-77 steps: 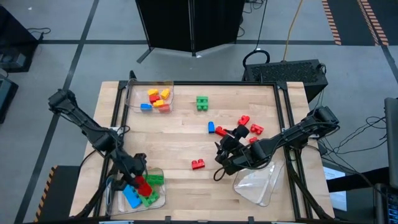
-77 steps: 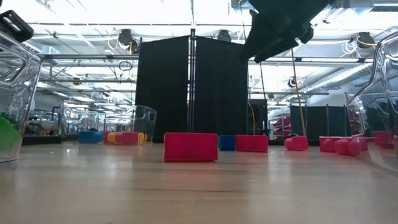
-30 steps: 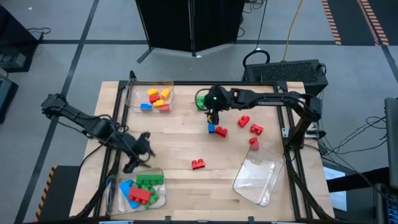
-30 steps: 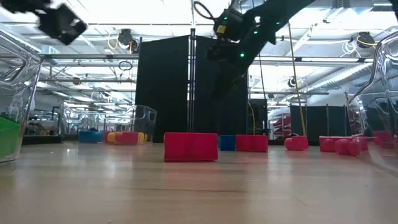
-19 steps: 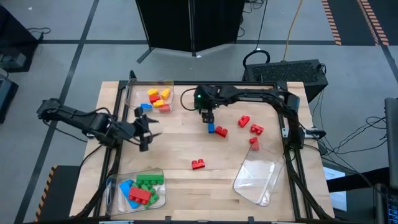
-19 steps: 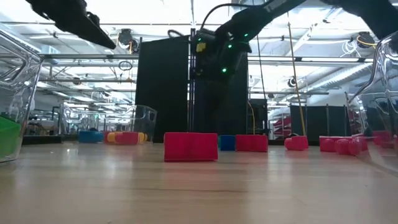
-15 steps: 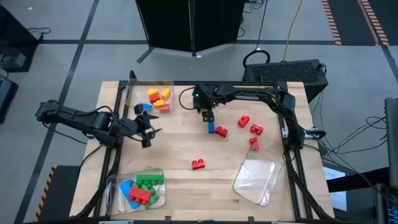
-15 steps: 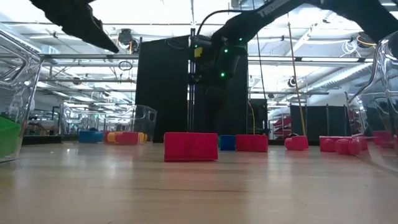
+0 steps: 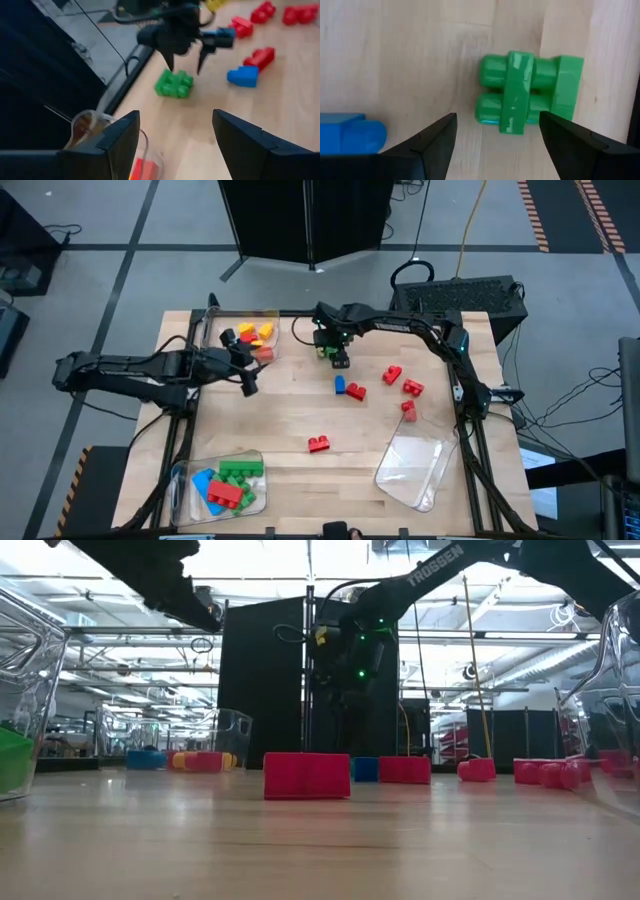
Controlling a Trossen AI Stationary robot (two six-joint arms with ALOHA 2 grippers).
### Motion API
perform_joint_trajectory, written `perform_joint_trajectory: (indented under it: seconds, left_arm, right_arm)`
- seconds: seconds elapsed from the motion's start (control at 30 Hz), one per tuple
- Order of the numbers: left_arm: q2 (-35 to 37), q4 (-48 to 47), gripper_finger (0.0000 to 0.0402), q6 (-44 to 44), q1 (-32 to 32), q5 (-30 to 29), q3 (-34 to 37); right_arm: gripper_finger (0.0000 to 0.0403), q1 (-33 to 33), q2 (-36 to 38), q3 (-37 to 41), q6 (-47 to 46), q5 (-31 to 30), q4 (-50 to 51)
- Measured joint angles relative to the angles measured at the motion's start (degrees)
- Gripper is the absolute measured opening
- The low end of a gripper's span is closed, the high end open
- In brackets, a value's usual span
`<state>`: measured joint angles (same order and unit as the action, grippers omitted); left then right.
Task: Sort blocks by size
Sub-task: Put the two-stud green game piece into the bottom right transparent bin
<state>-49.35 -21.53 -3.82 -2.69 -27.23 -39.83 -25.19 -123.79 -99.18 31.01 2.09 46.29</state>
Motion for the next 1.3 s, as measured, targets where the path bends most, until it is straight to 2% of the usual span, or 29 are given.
perform_joint_trajectory:
  seconds: [0.23, 0.53, 0.7, 1.0, 1.17, 1.3]
  left_arm:
    - [-1.25, 5.29, 0.0251, -1.64, -3.84, 0.03, 0.0]
    - [-4.2, 8.9, 0.0251, -2.95, -7.54, 2.22, 0.09]
    - [-6.56, 10.82, 0.0251, -2.97, -8.85, 4.71, 0.07]
    - [-8.06, 11.14, 0.0251, -2.95, -9.38, 4.73, 0.07]
    - [-8.04, 12.47, 0.0251, -2.95, -9.36, 4.73, 0.07]
    - [-8.04, 12.47, 0.0251, -2.91, -9.34, 4.73, 0.07]
  right_arm:
    - [0.0265, -0.23, -2.08, -0.02, 3.36, 1.09, -2.31]
    - [0.0262, -2.71, -2.78, -0.02, 2.98, 1.17, -2.66]
    - [0.0229, -3.19, -3.26, -0.11, 2.47, 3.47, -2.96]
    - [0.0171, -2.8, -3.76, 0.09, 3.41, 3.85, -1.03]
    - [0.0135, -2.86, -3.55, -0.01, 2.89, 3.85, 2.42]
    - [0.0123, -2.64, -3.74, 0.1, 0.79, 3.59, 6.86]
